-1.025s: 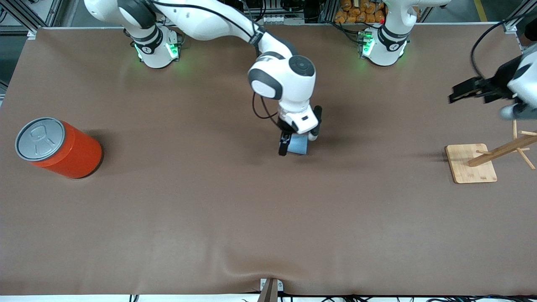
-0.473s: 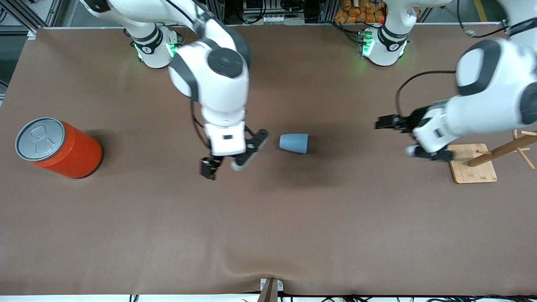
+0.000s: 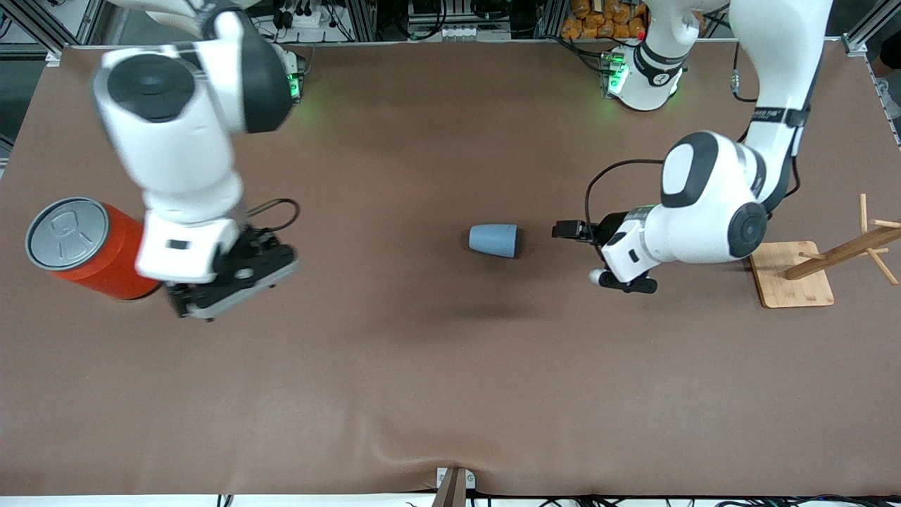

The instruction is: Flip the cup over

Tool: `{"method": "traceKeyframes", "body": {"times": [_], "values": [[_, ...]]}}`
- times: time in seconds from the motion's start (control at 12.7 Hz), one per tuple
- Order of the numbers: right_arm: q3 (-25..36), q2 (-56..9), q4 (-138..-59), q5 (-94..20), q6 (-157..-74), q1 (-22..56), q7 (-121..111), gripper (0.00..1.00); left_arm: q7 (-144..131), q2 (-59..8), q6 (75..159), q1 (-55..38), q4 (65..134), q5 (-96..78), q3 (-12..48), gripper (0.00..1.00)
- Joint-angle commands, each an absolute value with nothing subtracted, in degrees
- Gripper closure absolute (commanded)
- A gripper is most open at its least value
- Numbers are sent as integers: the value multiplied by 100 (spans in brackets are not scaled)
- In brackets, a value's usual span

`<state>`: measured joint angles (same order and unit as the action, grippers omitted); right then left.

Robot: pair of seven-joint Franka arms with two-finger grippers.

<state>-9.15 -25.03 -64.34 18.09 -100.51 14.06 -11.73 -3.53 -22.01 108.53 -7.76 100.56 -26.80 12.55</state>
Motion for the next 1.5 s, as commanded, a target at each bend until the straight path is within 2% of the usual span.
{"method": "traceKeyframes", "body": {"times": [0.0, 0.32, 0.47, 0.55, 0.95, 1.26, 1.42], "values": [[-1432, -2189, -6653, 1425, -9889, 618, -346, 0, -246, -2486, 10969, -686, 10046, -2847, 1432, 0], [-1546, -1952, -6811, 1020, -9493, 36, 1462, 0, 902, -2619, 11371, -589, 10782, -4286, 1433, 0], [-1556, -1803, -6978, 880, -9361, -122, 1906, 0, 1037, -2645, 11399, -606, 10872, -4482, 1424, 0], [-1547, -1689, -7066, 757, -9282, -201, 1925, 0, 1046, -2680, 11417, -589, 10916, -4578, 1424, 5], [-1152, -871, -8103, 519, -9351, -290, 1855, 0, 2160, -3085, 11672, -598, 11021, -5693, 1424, 19], [-941, -467, -8779, 370, -9501, -229, 1714, 0, 2320, -3173, 11689, -580, 11109, -5818, 1424, 21], [-748, -46, -9383, 158, -9798, -97, 1679, 0, 2722, -3234, 11689, -571, 11214, -6264, 1424, 22]]}}
